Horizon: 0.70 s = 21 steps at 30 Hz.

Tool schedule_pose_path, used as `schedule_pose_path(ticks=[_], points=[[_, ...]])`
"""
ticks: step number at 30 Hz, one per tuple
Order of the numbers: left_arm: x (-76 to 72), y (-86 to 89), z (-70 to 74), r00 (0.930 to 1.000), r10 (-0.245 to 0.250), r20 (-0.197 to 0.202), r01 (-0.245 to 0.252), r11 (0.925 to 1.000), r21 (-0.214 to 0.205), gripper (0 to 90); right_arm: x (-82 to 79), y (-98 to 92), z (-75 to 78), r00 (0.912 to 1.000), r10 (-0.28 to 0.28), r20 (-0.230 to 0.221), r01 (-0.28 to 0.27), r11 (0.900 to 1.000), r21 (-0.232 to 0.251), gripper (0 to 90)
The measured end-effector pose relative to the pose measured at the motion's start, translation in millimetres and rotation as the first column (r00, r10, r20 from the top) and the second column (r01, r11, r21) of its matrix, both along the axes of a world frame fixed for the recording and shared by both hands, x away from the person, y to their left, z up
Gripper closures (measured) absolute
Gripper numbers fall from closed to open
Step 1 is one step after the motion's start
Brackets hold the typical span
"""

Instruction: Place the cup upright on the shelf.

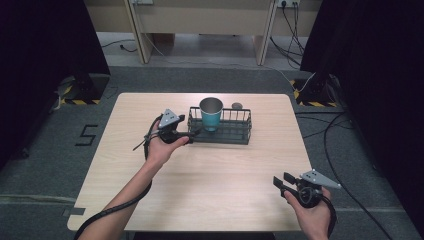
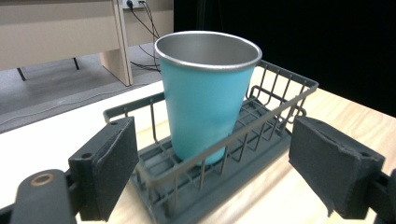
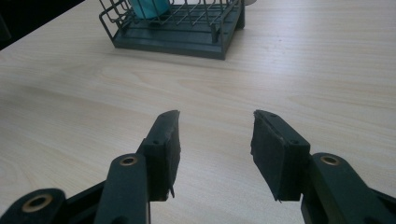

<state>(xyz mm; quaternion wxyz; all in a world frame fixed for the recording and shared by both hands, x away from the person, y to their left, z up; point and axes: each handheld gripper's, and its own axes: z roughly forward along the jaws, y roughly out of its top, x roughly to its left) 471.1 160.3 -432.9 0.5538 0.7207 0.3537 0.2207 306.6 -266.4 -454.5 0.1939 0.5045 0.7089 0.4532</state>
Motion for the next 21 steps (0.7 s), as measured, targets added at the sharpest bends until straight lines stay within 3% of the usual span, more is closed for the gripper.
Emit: schedule_pose_path(ticks=[21], points=[[-74.5,52.6,-14.0,0.9999,0.015,0.006,-0.015,0.9998,-0.016,14.9,-0.8,0.5,-0.8,1.0,-0.005,-0.005,0.005,1.0,-0.006,52.2]])
